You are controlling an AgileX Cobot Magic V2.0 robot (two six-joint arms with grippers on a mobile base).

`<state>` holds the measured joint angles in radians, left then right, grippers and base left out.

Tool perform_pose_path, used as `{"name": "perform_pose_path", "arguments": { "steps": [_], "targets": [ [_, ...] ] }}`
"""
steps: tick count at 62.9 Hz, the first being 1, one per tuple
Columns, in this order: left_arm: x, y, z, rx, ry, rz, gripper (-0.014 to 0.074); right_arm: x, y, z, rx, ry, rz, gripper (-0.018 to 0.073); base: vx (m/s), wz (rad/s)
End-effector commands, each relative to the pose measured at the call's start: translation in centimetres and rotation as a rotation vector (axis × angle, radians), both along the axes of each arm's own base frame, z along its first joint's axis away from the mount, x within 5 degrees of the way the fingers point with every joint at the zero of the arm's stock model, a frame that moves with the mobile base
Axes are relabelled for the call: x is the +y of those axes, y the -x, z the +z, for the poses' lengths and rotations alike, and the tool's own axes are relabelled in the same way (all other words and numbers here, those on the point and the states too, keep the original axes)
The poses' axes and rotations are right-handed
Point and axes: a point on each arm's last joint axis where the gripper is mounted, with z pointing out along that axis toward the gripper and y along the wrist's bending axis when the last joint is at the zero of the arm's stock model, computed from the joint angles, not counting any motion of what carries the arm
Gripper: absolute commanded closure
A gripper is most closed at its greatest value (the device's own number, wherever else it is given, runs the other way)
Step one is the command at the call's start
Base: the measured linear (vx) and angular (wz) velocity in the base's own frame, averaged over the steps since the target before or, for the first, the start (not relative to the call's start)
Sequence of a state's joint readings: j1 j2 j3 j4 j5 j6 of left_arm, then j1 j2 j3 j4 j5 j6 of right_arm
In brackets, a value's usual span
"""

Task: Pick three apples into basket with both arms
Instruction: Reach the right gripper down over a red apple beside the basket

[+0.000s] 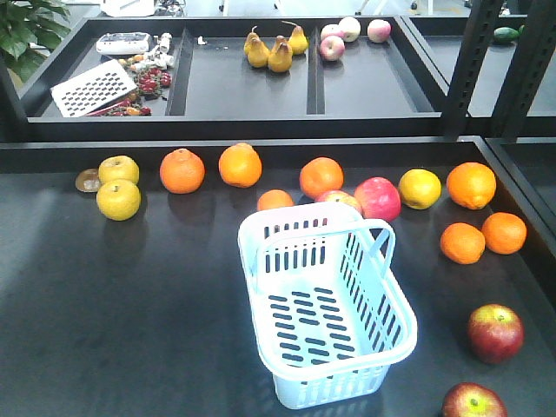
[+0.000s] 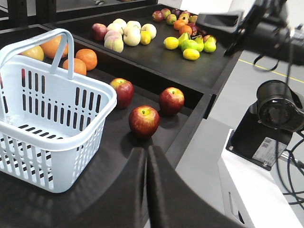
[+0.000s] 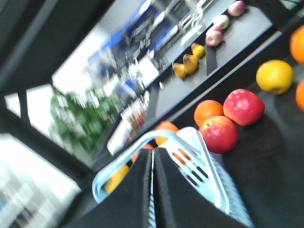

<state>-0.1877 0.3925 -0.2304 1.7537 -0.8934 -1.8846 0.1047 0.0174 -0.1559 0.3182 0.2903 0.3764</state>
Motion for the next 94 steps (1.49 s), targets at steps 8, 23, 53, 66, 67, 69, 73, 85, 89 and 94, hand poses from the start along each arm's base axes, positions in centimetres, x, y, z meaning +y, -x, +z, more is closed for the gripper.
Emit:
{"name": "perform_pose_path", "arguments": {
  "steps": [8, 23, 53, 66, 67, 69, 73, 85, 89, 94],
  "targets": [
    [0.1, -0.3, 0.4, -0.024, -0.041, 0.017, 0.0604, -0.2, -0.8, 6.1, 0.285, 0.438, 0.07, 0.0559, 0.0, 0.0],
    [0.1, -0.3, 0.4, -0.024, -0.041, 0.017, 0.0604, 0.3, -6.3, 7.7, 0.596, 0.732, 0.258, 0.0288, 0.0, 0.0],
    [0.1, -0.3, 0.4, -0.024, -0.041, 0.015, 0.0603, 0.9, -14.0, 1.8, 0.901, 0.786, 0.357, -0.0155, 0.0, 0.0],
    [0.1, -0.3, 0.4, -0.024, -0.042, 0.015, 0.0603, 0.6, -16.6, -2.7, 1.126, 0.756, 0.404, -0.0127, 0.0, 0.0],
    [0.1, -0.3, 0.4, -0.024, -0.042, 0.015, 0.0603, 0.6, -16.7, -2.9, 1.135, 0.756, 0.407, -0.0125, 0.0, 0.0],
    [0.1, -0.3, 0.4, -0.024, -0.042, 0.015, 0.0603, 0.6, -17.0, -3.4, 1.148, 0.755, 0.412, -0.0123, 0.0, 0.0],
    [0.1, -0.3, 0.4, -0.024, -0.042, 0.015, 0.0603, 0.7, -17.5, -4.3, 1.166, 0.754, 0.419, -0.0119, 0.0, 0.0],
    [0.1, -0.3, 0.4, -0.024, -0.042, 0.015, 0.0603, 0.8, -18.3, -6.6, 1.247, 0.738, 0.448, -0.0111, 0.0, 0.0],
    [0.1, -0.3, 0.4, -0.024, -0.042, 0.015, 0.0603, 0.8, -18.5, -7.2, 1.266, 0.735, 0.458, -0.0109, 0.0, 0.0],
    [0.1, -0.3, 0.4, -0.024, -0.042, 0.016, 0.0603, 0.9, -18.8, -7.8, 1.269, 0.728, 0.458, -0.0106, 0.0, 0.0]
  ]
}}
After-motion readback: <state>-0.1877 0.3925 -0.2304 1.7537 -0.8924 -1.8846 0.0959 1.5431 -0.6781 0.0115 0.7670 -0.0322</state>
